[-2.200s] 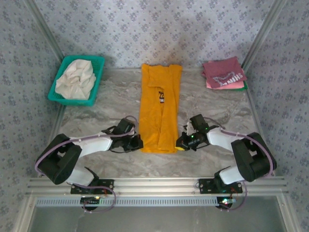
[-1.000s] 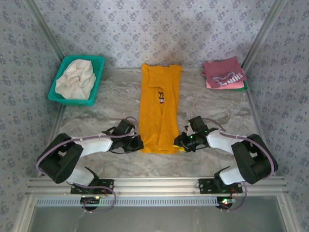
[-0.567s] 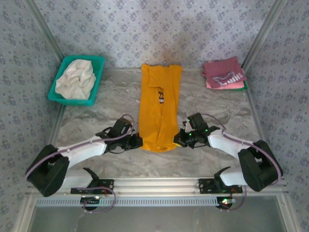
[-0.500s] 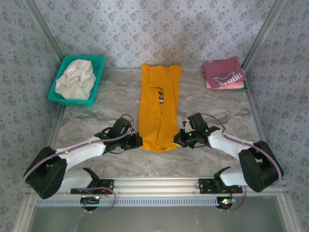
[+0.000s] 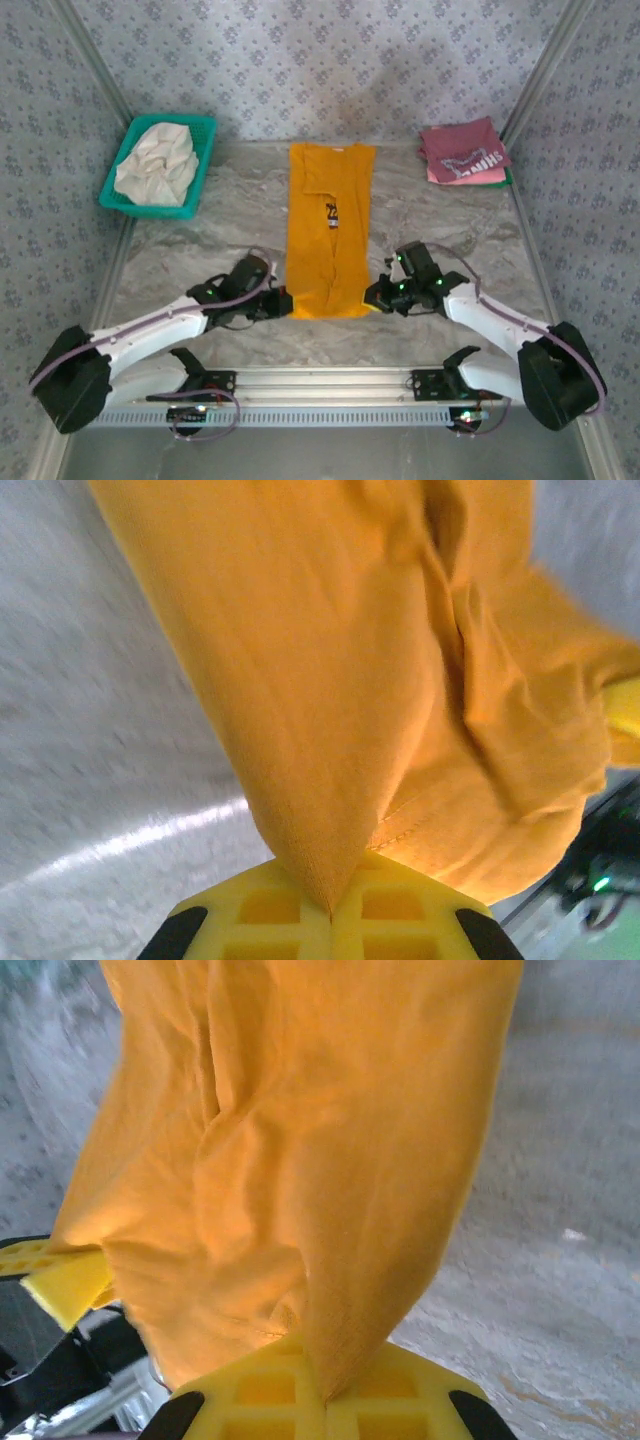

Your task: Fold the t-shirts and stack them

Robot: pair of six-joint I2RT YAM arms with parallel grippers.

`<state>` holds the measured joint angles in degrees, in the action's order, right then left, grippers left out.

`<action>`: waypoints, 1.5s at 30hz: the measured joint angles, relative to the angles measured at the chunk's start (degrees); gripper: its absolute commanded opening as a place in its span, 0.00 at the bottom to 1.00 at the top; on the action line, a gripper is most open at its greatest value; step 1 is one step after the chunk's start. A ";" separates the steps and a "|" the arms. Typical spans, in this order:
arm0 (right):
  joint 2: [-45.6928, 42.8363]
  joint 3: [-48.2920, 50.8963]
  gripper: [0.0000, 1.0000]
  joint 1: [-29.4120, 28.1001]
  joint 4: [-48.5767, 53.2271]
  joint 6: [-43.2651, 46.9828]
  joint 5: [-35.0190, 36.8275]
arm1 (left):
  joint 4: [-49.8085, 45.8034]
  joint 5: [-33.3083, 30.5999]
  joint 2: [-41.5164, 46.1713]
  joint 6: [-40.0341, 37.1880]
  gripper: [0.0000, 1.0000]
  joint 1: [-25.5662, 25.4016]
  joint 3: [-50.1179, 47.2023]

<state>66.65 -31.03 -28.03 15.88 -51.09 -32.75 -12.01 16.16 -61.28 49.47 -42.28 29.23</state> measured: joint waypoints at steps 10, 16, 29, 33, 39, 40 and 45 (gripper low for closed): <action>16.87 -18.62 0.00 8.31 3.02 5.73 -3.82 | -3.98 6.60 -18.10 -11.52 0.00 12.33 21.31; 25.64 -26.91 0.00 10.95 5.90 8.35 -5.51 | -7.15 10.08 -29.49 -17.31 0.00 16.24 30.47; 42.34 -46.01 0.00 12.94 9.01 10.73 -6.71 | -15.30 11.30 -46.60 -27.17 0.00 21.35 51.12; 45.09 -49.33 0.00 13.60 9.66 11.30 -6.71 | -16.00 11.32 -50.07 -28.74 0.00 22.12 54.47; 49.37 -54.88 0.42 15.21 10.95 11.56 -6.43 | -19.10 10.51 -56.57 -30.84 0.56 23.04 61.42; 50.40 -56.39 0.57 15.47 11.28 11.58 -6.29 | -19.67 9.75 -57.66 -31.01 0.68 23.28 63.30; 52.98 -64.37 0.58 17.16 12.04 11.23 -6.21 | -20.70 4.07 -58.66 -30.40 0.66 25.46 72.19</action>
<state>119.63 -95.39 -10.87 27.92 -39.86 -38.96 -32.71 20.23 -119.94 19.07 -16.82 101.43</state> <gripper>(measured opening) 0.559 0.689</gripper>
